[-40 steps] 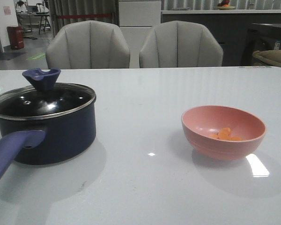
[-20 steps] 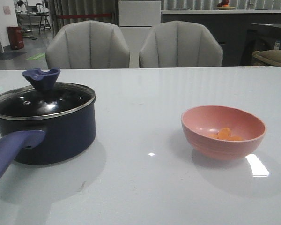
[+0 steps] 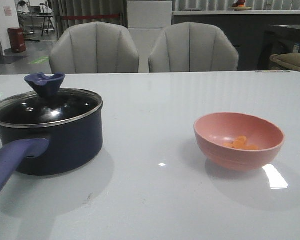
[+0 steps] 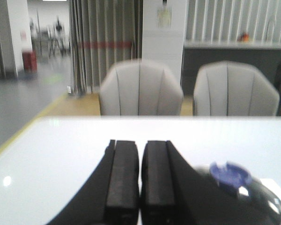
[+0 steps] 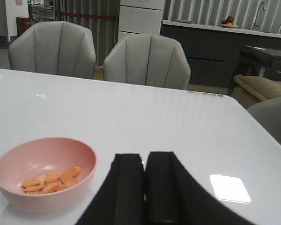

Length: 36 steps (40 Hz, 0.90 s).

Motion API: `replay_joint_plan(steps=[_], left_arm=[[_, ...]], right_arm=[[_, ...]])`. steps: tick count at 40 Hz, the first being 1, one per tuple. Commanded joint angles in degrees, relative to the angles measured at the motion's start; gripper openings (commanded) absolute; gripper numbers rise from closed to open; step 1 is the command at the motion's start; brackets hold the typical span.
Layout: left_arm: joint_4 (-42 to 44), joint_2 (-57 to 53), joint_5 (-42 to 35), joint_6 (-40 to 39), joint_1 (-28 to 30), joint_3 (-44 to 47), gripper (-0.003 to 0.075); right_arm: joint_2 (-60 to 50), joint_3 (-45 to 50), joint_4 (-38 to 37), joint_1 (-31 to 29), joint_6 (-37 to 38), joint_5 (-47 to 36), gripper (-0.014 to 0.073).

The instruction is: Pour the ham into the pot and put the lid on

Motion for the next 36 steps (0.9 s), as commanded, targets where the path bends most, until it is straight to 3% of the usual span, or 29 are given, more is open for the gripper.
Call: replay_joint_plan(steps=[1, 9, 25, 29, 36], left_arm=[[-1.28, 4.47, -2.0, 0.11, 0.14, -2.76, 0.0113], [-1.28, 7.76, -5.76, 0.11, 0.14, -2.54, 0.0113], [-2.33, 8.32, -4.49, 0.11, 0.14, -2.46, 0.013], [-2.33, 9.05, -4.38, 0.11, 0.14, -2.46, 0.0204], [-2.33, 9.3, -4.03, 0.11, 0.14, -2.56, 0.0436]], right_arm=[[-1.1, -0.25, -0.66, -0.26, 0.02, -4.41, 0.0139], [-1.1, -0.25, -0.66, -0.26, 0.02, -4.41, 0.0139], [-1.1, -0.25, -0.66, -0.26, 0.02, -4.41, 0.0139], [-1.1, -0.25, -0.66, -0.26, 0.02, -4.41, 0.0139], [-1.1, -0.25, -0.66, -0.26, 0.02, -4.41, 0.0139]])
